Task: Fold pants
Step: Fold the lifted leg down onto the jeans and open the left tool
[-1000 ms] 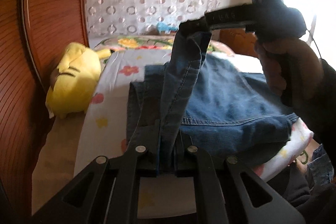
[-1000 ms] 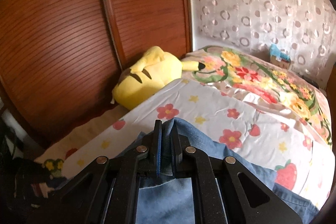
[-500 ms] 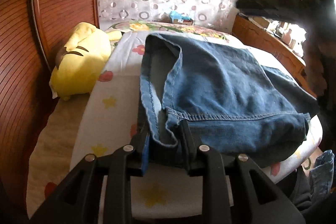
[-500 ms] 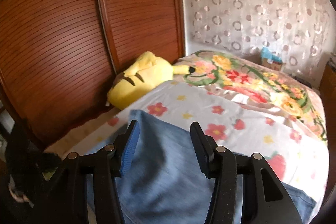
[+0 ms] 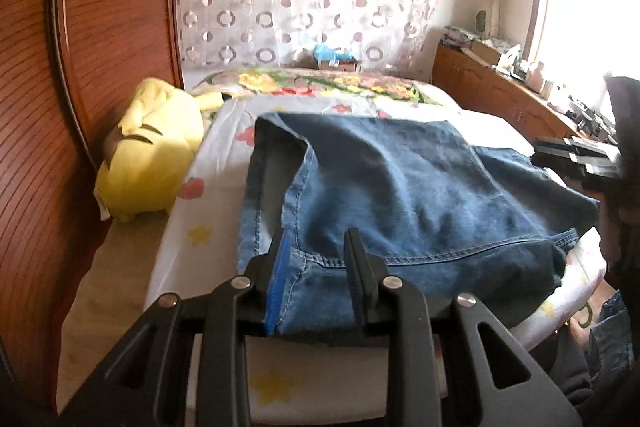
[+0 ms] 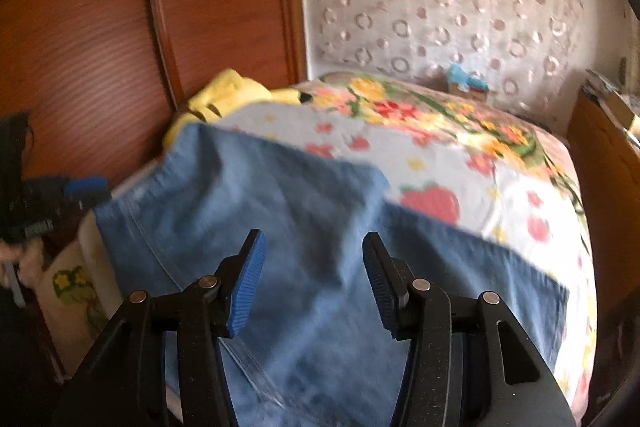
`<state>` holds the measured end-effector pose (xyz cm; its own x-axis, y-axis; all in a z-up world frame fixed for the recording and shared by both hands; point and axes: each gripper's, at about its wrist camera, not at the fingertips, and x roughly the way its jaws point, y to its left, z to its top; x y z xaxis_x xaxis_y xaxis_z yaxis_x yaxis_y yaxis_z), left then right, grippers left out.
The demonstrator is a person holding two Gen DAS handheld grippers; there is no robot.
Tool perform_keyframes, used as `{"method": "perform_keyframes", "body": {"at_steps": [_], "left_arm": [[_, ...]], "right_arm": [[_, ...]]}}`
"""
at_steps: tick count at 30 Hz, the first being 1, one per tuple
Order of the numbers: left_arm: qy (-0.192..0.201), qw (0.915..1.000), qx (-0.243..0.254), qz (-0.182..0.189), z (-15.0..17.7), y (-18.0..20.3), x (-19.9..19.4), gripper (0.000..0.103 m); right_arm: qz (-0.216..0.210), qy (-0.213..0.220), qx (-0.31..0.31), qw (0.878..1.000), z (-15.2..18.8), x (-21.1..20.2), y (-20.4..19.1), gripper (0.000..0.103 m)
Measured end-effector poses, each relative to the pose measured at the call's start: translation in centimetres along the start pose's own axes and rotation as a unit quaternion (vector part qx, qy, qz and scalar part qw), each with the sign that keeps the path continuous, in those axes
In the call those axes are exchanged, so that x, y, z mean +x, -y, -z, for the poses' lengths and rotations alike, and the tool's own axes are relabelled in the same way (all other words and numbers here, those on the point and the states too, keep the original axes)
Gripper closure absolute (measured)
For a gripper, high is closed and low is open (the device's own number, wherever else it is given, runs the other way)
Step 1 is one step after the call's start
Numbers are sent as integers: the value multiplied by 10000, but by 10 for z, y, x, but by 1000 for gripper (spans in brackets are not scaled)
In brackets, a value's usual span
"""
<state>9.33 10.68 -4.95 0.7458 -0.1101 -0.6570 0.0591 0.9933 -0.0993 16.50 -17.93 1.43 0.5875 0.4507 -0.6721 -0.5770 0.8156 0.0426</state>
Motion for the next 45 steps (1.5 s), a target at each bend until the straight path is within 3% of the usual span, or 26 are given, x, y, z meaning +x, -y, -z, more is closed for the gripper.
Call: {"method": "perform_keyframes", "body": {"at_steps": [7,14,17,23,28,32,37,45], "left_arm": [[-478,9985,-262,-64,14,-13,36,77],[-552,9982,-231,-59,19,-12,42,76],[-507,9985,-190,-64,20,-12,42,77],[-415,9991,-85,30,21,-11,37,93],[-143,9996,-212,81,17,-17,17,94],[77,9990,-445,22,13,-31,-3,94],[23,9993,-373,13,15,-29,-5,92],[229,9997,-100,59,6,-7,-16,78]], "right_arm": [[-20,-297,418,9987,49,16,18,51],[51,-421,430,9982,64,24,17,51],[-16,-435,463,9980,68,25,17,51],[-78,-437,600,9972,69,27,23,51],[-152,-383,755,9963,71,25,28,51],[-118,-343,720,9967,71,24,26,51],[-47,-329,632,9974,71,24,23,51],[-4,-325,595,9977,73,23,19,51]]}}
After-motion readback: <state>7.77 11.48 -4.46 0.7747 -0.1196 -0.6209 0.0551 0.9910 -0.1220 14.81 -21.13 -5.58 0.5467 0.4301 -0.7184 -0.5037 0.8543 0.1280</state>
